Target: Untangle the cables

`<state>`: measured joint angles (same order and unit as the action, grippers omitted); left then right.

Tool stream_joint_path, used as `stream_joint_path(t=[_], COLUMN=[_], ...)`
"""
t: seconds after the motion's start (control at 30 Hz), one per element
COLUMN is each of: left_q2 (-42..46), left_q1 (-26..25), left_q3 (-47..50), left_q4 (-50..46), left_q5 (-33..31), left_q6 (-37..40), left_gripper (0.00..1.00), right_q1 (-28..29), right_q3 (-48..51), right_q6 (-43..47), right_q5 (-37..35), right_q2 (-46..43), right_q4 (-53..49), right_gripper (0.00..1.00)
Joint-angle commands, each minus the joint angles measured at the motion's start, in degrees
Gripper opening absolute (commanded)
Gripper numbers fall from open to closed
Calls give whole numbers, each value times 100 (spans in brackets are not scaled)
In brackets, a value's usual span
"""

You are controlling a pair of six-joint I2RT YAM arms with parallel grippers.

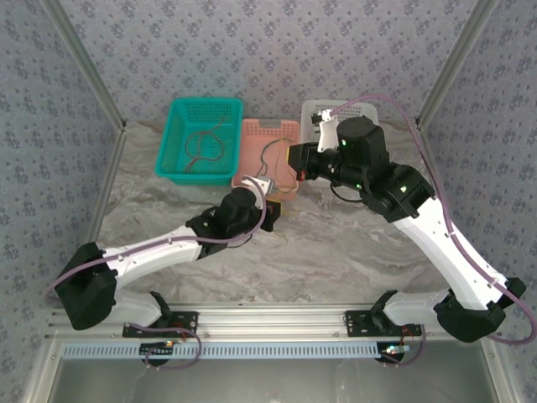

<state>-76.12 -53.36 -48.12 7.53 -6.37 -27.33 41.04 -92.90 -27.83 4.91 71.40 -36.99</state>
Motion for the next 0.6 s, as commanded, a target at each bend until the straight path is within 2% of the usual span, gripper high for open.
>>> stream_joint_path(t=[0.0,0.17,0.3,0.43,0.57], left_q2=[739,1799,2402,2676,2636], left_q1=[27,300,640,971,1160], left_q3=[-183,-320,-659,-1258,-1770], left_q4=[-436,-1554,-2430,-3112,-3368], left_q5=[-534,-188,65,92,271], left_q6=[234,455,592,676,720], left_gripper=[0,0,0,0,0], right_q1=[-269,-965,-1262,-1442,-1461], right_q3=[190,667,787,833,886], right_q6=[-22,-138,-112,-47,-66], right_q5=[-137,92,106,75,98], right_q2=[-289,-629,-754,-803,-820], right_q4=[-95,-18,-79,-167,-144], right_gripper=[0,0,0,0,0])
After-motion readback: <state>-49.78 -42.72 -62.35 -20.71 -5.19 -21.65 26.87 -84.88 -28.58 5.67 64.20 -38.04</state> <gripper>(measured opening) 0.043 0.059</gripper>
